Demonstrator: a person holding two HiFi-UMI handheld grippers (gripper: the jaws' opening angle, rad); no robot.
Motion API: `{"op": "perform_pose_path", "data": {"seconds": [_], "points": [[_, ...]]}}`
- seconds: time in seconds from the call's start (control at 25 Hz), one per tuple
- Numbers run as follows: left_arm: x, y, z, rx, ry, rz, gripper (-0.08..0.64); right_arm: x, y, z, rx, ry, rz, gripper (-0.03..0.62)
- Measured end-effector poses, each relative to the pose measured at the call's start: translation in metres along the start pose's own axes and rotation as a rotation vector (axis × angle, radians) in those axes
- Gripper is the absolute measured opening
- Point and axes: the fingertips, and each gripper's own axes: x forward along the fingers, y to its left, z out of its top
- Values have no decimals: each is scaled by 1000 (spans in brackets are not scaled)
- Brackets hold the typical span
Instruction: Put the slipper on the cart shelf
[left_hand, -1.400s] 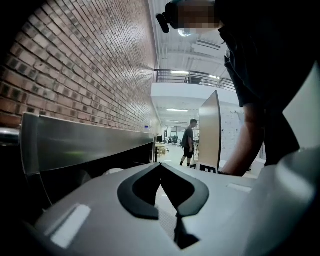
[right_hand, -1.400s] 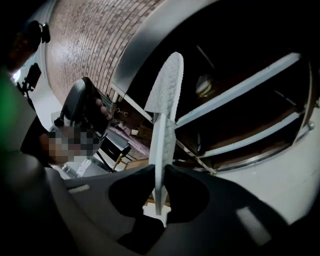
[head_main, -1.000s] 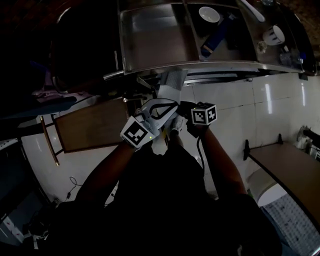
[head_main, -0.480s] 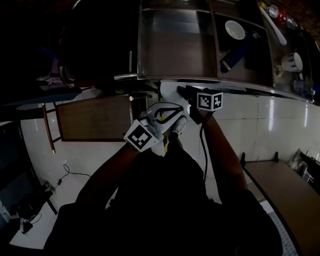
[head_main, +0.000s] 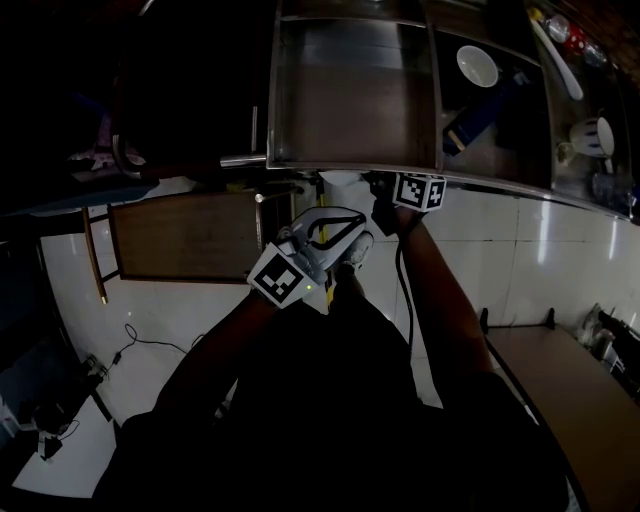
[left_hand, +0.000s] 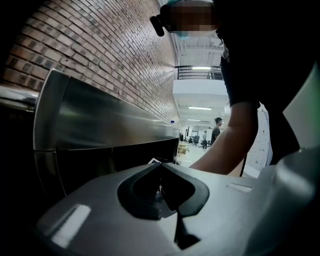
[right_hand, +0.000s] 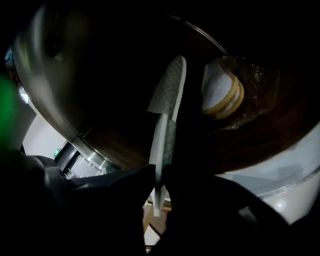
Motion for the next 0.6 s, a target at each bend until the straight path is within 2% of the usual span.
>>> {"op": "perform_pose_path", "data": {"seconds": [0.36,0.6], "points": [[6,-1,-1,1,-1,3,3,-17,-14,30,55,-221,-34,78],[5,-5,-3,-9,6,-1,3,-41,-21,37,89,-361,-72,186]]}}
